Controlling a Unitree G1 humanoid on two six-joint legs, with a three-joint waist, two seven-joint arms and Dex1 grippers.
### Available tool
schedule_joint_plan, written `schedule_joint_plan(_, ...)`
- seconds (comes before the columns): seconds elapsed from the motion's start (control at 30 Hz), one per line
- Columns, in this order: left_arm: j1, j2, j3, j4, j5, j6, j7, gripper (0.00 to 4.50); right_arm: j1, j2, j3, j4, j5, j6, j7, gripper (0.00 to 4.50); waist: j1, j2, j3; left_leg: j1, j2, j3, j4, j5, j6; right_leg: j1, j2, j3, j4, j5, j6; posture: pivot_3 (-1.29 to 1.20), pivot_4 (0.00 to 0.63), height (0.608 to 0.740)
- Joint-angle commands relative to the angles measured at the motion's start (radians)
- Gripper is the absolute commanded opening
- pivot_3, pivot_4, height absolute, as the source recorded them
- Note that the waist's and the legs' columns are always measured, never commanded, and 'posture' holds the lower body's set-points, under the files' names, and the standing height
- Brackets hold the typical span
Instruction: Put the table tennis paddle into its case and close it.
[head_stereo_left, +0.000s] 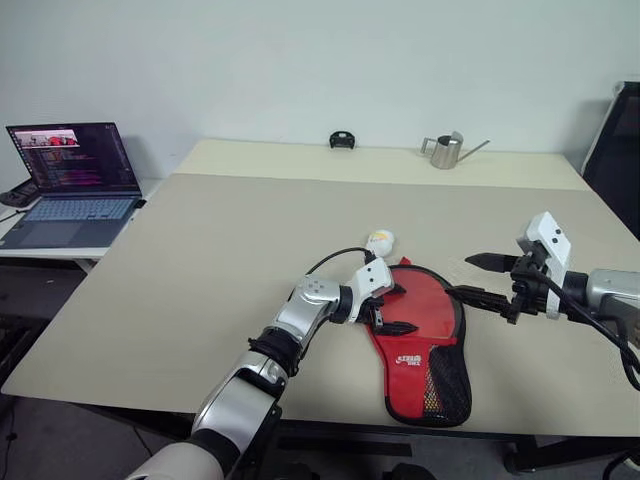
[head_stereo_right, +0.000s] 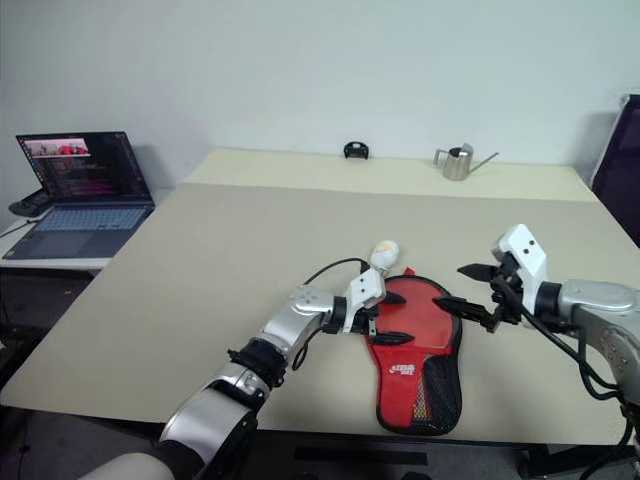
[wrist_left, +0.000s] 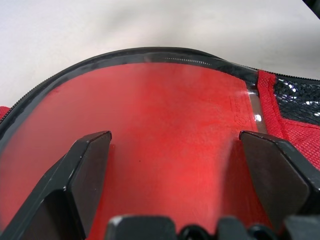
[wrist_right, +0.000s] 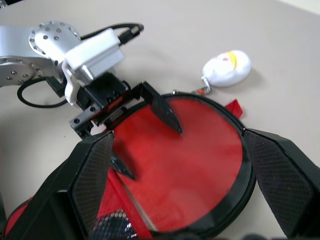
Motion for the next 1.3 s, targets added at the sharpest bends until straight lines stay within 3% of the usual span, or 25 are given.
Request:
schedule_joint_plan(0.03,0.024,0.001,-0.036,0.060,0.048,-0.005,-0.001,4.45,-0.105,0.047,0.027,0.065,-0.036,-0.025,-0.056,4.50,-0.001,0.000,0.000,0.002,0.000,0.000,0.000,-0.001,0.001,0.002,0.000,0.000,-0.001,0.000,0.000,0.00,0.150,0.740)
schedule_joint_plan(0.3,0.040,0.003,-0.037,0.053,0.049,-0.007,0.006,4.45,-0.395,0.218,0.143,0.364,-0.132,-0.031,-0.125,4.50,-0.003,0.004,-0.003,0.001,0.000,0.000,0.000,-0.001,0.001,0.001,0.000,0.001,-0.002,0.001,0.002,0.00,0.150,0.740)
schedule_joint_plan(0.43,0.056,0.012,-0.034,0.037,0.047,0.001,0.014,4.45,-0.595,0.382,0.212,0.739,-0.276,-0.145,-0.212,4.50,-0.007,0.007,-0.005,0.002,0.000,0.003,0.000,-0.001,0.001,0.001,0.000,0.002,-0.001,0.002,0.002,0.00,0.150,0.740)
schedule_joint_plan(0.7,0.096,0.026,-0.036,-0.032,0.045,0.037,0.025,4.45,-0.802,0.589,0.234,1.280,-0.442,-0.446,-0.242,4.50,-0.011,0.007,-0.005,0.000,0.000,0.003,-0.001,0.001,-0.002,-0.002,-0.001,0.003,-0.002,0.002,0.001,0.00,0.150,0.740)
schedule_joint_plan(0.9,0.127,0.039,-0.035,-0.087,0.041,0.072,0.044,4.45,-0.872,0.684,0.230,1.497,-0.529,-0.638,-0.275,4.50,-0.021,0.008,-0.006,0.001,0.000,0.003,-0.001,0.001,-0.002,-0.002,-0.001,0.003,-0.001,0.002,0.001,0.00,0.150,0.740)
schedule_joint_plan(1.3,0.151,0.048,-0.034,-0.129,0.041,0.101,0.082,4.45,-0.880,0.773,0.279,1.654,-0.721,-0.833,-0.391,4.50,-0.029,0.009,-0.006,0.002,0.000,0.003,-0.001,0.001,-0.003,-0.002,-0.001,0.003,0.000,0.002,0.001,0.00,0.150,0.740)
